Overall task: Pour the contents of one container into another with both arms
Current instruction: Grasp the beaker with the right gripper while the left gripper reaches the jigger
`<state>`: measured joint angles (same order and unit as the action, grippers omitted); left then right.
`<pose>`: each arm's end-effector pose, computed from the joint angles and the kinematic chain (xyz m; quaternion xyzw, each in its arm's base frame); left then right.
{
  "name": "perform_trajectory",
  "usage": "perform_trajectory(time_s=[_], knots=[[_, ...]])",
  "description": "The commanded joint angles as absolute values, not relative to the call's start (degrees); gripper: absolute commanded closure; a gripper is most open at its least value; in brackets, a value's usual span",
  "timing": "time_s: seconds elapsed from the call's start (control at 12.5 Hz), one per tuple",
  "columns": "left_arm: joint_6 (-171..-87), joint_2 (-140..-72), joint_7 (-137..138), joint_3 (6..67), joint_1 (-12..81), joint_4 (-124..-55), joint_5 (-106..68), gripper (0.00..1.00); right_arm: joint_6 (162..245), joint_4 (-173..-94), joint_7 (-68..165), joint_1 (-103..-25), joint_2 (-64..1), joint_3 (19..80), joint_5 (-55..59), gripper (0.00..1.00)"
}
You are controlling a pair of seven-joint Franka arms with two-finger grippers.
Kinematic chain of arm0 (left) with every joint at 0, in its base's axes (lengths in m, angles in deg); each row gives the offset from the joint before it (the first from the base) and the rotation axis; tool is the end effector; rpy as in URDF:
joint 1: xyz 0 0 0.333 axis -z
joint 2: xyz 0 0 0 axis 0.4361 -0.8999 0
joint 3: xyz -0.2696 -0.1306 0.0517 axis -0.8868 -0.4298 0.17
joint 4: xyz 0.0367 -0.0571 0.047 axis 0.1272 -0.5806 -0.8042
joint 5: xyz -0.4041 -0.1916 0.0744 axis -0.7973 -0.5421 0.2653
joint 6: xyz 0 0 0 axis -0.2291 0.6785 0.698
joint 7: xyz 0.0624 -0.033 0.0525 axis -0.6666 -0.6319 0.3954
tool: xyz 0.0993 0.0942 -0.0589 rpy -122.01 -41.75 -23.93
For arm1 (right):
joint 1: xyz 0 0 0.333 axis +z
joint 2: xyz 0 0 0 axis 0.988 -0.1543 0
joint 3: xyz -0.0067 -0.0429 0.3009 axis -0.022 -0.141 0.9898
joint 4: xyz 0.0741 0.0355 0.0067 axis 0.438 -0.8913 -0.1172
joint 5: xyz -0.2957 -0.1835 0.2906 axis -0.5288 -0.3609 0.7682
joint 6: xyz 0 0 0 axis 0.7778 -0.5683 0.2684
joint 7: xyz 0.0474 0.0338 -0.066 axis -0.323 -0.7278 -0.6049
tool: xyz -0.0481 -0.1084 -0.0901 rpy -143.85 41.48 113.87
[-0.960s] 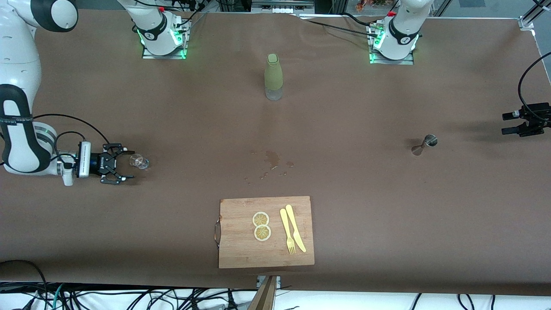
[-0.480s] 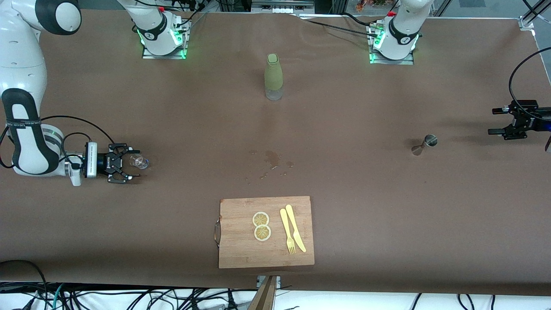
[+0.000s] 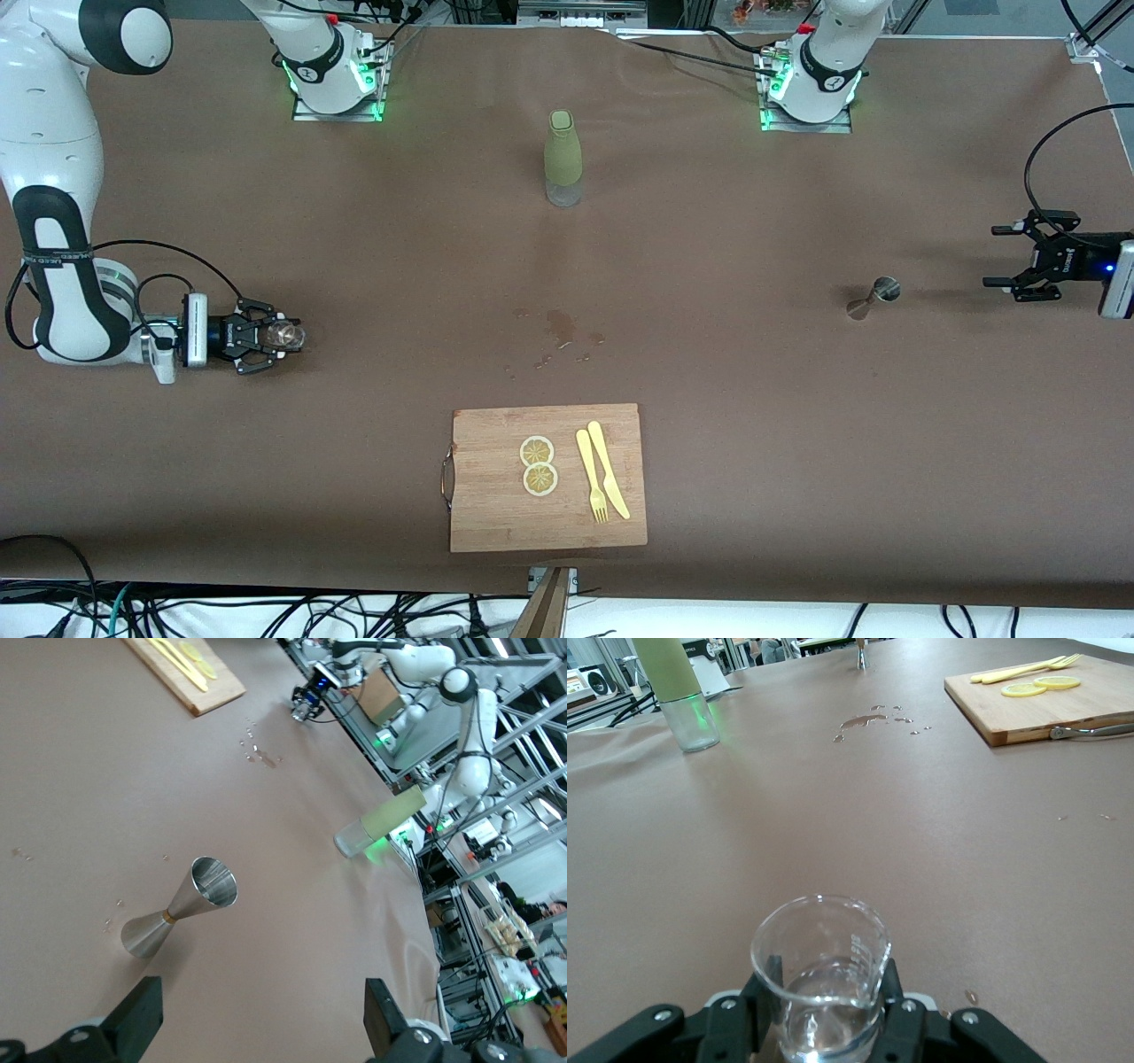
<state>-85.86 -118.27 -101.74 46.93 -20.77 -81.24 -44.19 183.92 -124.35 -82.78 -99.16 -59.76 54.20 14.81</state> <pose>0.5235 0.3065 0.1795 0.7591 -0.3527 0.1342 0.5304 0.6268 -0.1034 0.0240 -0.6094 -0.6101 -0.2818 0.4207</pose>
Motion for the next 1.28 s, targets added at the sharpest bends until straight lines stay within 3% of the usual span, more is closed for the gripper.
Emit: perform_trajectory(time_s=[0.0, 0.16, 0.4, 1.2], knots=[[-85.69, -121.07, -109.0, 47.05, -20.73, -81.25, -45.12, 0.0, 183.48, -124.19, -82.73, -98.53, -59.53, 53.56, 15.11, 0.69], [-86.04, -123.27, -114.27, 47.05, -20.55, -81.34, -45.73, 0.0, 183.48, -124.01, -82.38, -98.0, -59.45, 53.56, 15.11, 0.77], [-87.27, -126.08, -122.0, 47.05, -20.37, -81.61, -47.83, 0.0, 183.48, -123.48, -77.3, -94.94, -57.43, 53.56, 14.67, 0.8], [-92.01, -133.3, -142.59, 47.05, -19.32, -84.94, -55.49, 0.0, 190.68, -123.57, -44.1, -77.28, -44.69, 53.56, 10.11, 0.8]])
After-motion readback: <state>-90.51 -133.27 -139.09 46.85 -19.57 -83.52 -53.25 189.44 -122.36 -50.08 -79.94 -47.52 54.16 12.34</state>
